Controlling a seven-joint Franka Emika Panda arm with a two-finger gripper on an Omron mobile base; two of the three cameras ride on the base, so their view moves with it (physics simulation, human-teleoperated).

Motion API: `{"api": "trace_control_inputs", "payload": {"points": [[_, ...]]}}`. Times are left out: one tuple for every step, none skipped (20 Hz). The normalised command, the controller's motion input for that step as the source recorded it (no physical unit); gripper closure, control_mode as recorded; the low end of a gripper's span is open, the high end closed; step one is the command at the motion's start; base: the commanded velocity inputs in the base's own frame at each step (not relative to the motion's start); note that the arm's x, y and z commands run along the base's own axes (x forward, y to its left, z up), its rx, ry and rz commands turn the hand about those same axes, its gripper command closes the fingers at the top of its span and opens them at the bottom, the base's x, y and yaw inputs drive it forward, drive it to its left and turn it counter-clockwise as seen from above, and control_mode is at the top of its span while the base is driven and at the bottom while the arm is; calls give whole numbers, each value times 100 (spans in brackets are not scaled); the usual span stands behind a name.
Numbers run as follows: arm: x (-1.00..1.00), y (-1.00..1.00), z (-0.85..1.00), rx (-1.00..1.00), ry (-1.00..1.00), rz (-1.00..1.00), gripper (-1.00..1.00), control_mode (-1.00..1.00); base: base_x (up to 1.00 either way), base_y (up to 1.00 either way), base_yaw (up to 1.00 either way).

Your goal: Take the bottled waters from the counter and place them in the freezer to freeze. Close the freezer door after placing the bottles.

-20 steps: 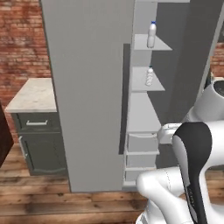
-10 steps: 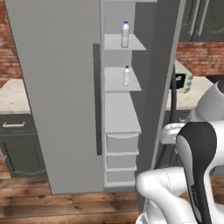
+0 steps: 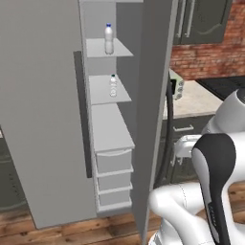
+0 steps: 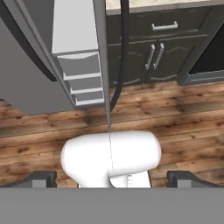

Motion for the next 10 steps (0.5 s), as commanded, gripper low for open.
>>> {"api": "trace_control_inputs", "payload": {"points": [[0, 0, 0, 0, 0, 0, -100, 100, 0, -19, -21], [0, 0, 0, 0, 0, 0, -100, 100, 0, -5, -9], [0, 0, 0, 0, 0, 0, -100, 100, 0, -1, -1], [0, 0, 0, 0, 0, 0, -100, 100, 0, 0, 0], [0, 0, 0, 0, 0, 0, -100, 100, 0, 0, 0], [0, 0, 0, 0, 0, 0, -100, 100, 0, 5, 3], [0, 0, 0, 0, 0, 0, -100, 100, 0, 9, 6], [0, 0, 0, 0, 0, 0, -100, 100, 1, 14, 10], [0, 0, 0, 0, 0, 0, -100, 100, 8, 11, 11], [0, 0, 0, 0, 0, 0, -100, 100, 16, 0, 11]]}}
